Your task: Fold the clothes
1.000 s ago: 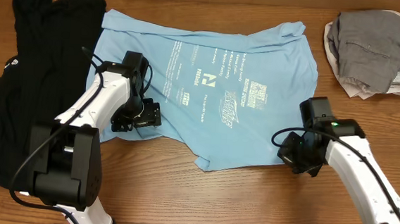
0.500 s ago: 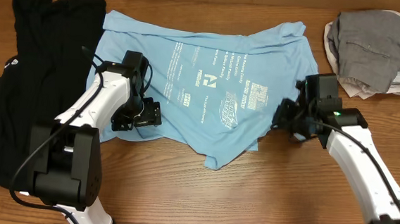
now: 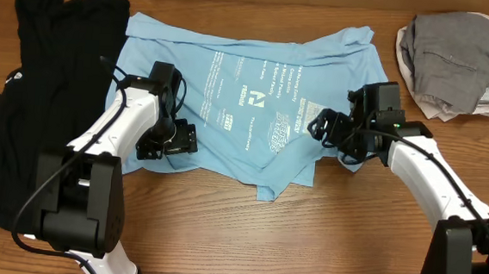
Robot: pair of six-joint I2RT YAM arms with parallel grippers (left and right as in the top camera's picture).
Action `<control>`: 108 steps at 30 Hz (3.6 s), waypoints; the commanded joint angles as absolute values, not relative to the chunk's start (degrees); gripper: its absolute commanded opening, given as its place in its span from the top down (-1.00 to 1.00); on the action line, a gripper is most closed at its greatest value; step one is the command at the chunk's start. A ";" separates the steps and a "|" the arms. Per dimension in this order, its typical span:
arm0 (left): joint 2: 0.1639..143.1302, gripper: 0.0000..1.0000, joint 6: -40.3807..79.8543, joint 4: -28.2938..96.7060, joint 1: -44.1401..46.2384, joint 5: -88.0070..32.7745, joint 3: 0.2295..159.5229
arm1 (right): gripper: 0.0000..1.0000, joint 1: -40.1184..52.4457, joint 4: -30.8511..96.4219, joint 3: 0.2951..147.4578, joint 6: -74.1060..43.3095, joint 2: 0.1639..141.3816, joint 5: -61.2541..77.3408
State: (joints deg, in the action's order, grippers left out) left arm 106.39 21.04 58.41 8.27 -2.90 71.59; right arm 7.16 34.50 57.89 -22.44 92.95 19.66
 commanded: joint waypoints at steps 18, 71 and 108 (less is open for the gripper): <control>105.21 -0.79 20.53 57.91 8.67 -2.33 71.40 | -0.44 14.04 45.45 49.47 -7.22 84.99 15.00; 105.21 -0.77 20.53 57.45 8.67 -2.33 71.40 | 0.92 26.28 42.74 46.26 -39.31 102.78 -2.48; 94.85 -0.69 22.28 76.38 3.18 -2.74 74.11 | 0.92 -0.16 66.30 58.15 -25.02 91.07 3.68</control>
State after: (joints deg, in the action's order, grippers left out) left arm 99.07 20.88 76.23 4.60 -2.74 76.42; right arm 2.79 65.04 57.01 -27.55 91.90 2.55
